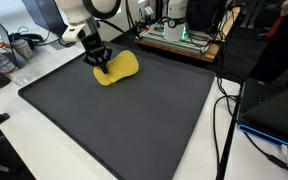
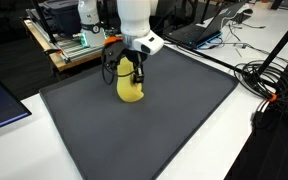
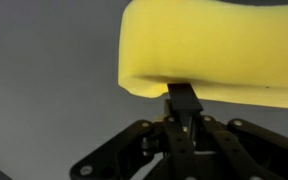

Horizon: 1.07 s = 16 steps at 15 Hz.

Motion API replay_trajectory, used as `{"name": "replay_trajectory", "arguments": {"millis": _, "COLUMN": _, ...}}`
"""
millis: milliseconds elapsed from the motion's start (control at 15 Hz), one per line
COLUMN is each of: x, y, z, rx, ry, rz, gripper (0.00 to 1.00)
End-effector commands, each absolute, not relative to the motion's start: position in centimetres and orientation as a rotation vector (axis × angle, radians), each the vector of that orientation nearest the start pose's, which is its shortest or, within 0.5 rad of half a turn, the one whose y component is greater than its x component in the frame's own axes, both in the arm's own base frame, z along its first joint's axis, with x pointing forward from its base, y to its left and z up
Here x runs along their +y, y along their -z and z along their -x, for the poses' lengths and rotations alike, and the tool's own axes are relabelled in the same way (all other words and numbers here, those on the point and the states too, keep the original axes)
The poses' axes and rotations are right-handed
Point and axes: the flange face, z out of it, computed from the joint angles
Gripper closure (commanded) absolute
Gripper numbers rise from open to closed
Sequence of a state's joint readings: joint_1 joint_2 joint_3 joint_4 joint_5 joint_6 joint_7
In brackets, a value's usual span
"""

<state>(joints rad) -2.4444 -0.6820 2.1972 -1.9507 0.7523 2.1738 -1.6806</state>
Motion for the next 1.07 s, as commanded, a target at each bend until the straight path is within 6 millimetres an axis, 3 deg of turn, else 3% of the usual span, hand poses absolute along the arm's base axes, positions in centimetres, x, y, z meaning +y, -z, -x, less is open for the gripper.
{"name": "replay_trajectory", "arguments": {"millis": 0, "x": -9.6, "y": -18.2, "z": -58.2, "rx": -1.531, "ry": -0.160, "rz": 2.604, "gripper": 0.97}}
{"name": "replay_trajectory", "arguments": {"millis": 467, "x": -9.5, "y": -18.1, "z": -58.5, "rx": -1.548, "ry": -0.189, "rz": 2.588, "gripper": 0.97}}
{"name": "replay_trajectory", "arguments": {"millis": 1000, "x": -10.9, "y": -24.4, "z": -57.3, "rx": -1.458, "ry": -0.124, "rz": 2.624, "gripper": 0.97}}
